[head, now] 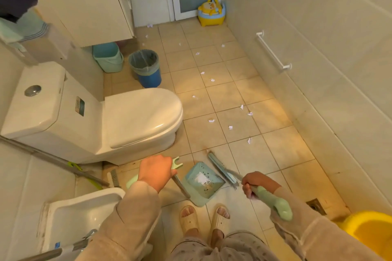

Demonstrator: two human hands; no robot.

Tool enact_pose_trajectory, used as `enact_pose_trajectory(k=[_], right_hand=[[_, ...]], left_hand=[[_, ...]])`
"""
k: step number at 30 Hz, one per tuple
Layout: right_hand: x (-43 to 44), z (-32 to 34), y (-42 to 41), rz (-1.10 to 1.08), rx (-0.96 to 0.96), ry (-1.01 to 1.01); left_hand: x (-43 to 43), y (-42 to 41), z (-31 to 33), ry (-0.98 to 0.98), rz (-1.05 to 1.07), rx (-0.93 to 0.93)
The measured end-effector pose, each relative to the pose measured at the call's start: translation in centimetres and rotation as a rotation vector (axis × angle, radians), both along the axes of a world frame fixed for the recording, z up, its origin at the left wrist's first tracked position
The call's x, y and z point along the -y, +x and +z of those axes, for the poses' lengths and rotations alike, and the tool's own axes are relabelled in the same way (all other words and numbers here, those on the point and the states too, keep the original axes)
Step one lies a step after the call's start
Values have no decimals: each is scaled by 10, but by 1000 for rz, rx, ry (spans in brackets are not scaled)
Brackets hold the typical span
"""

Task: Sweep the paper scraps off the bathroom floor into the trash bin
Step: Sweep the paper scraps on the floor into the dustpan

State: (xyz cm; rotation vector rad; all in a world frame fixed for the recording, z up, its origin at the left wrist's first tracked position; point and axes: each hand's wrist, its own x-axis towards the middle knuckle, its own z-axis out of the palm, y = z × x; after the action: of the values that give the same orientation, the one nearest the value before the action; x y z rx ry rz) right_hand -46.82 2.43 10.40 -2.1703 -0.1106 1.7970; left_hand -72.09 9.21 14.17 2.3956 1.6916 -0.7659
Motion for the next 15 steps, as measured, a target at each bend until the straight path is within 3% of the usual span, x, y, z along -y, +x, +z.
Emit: enact_pose_trajectory(k=[11,15], right_hand=[[-51,3,-10,203,152,79],[-46,-13,-20,414,155,46]], left_hand=[[-12,-10,3,3,94,56],[-18,-14,-1,-21,79,7]])
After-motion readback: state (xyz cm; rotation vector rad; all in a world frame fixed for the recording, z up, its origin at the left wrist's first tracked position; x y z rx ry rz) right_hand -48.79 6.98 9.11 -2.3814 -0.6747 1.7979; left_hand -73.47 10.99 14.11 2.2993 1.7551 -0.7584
